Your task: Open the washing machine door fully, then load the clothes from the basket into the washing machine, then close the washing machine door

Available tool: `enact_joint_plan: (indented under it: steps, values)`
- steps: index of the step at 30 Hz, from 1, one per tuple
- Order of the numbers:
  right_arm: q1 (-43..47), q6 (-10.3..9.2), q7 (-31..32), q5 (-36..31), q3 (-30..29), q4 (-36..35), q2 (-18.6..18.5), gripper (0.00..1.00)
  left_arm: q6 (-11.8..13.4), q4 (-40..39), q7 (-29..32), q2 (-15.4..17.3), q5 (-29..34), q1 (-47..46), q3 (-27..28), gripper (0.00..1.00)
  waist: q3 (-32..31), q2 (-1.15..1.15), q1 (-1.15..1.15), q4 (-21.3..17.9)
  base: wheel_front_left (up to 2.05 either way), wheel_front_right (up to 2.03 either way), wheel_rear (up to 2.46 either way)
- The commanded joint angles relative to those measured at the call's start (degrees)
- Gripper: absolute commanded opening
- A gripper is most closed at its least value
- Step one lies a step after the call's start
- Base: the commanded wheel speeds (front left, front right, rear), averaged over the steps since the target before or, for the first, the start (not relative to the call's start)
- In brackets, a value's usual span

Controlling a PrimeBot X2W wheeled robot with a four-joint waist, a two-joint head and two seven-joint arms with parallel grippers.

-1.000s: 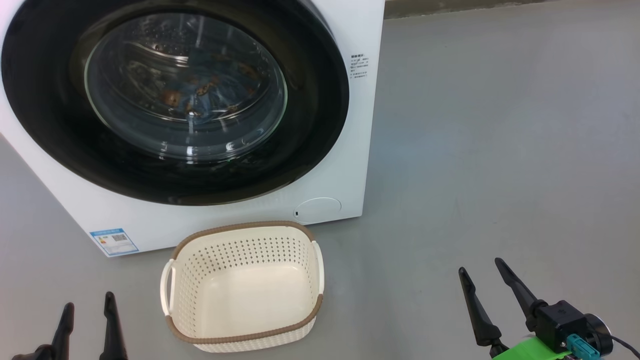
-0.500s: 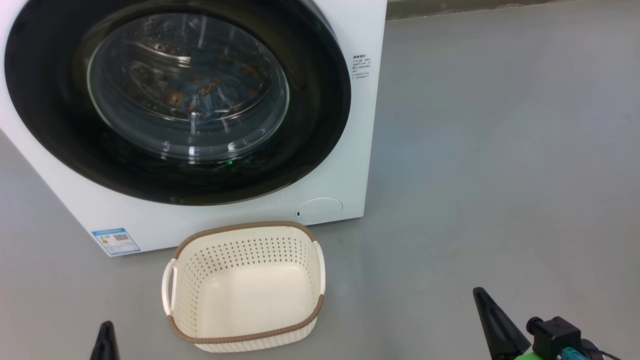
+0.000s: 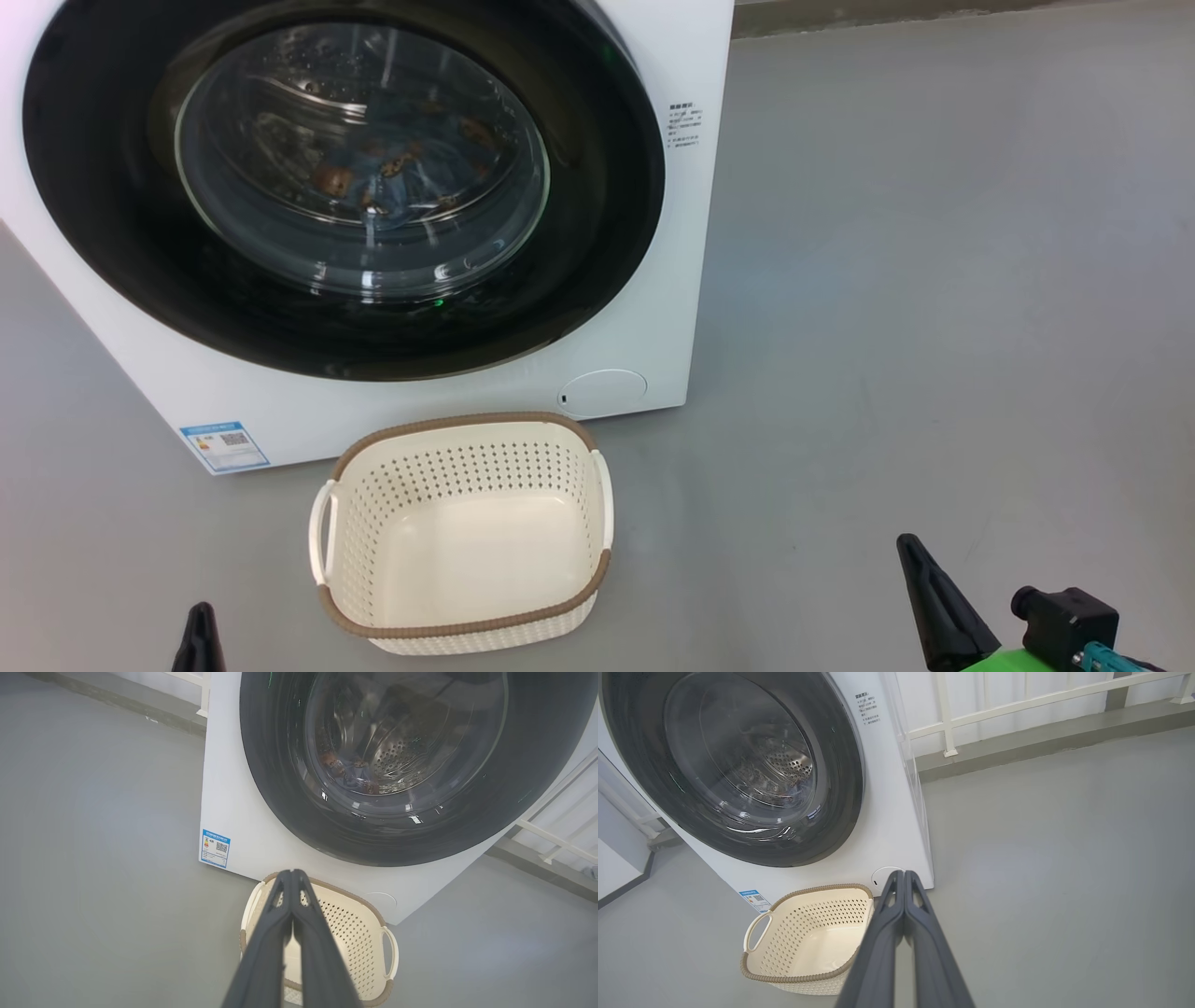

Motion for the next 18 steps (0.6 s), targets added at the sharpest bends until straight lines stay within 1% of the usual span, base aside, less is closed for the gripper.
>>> enact_joint_plan:
  steps: [1, 18]
  values:
    - [-1.99, -0.06, 0.18, 1.98, -0.03, -1.20, -0.54, 0.00, -0.02, -1.24, 0.41, 1.02, -1.34, -2.00, 0.28, 0.00, -0.01, 0.00, -0.01, 0.04, 0.00, 0.00, 0.00]
    - [-3.08, -0.10, 2.60, 14.25, -0.54, -0.84, -0.86, 0.00, -0.03, -1.25, 3.25, 1.33, -11.93, -3.27, -0.27, 0.00, -0.08, 0.00, -0.01, 0.80, 0.00, 0.00, 0.00]
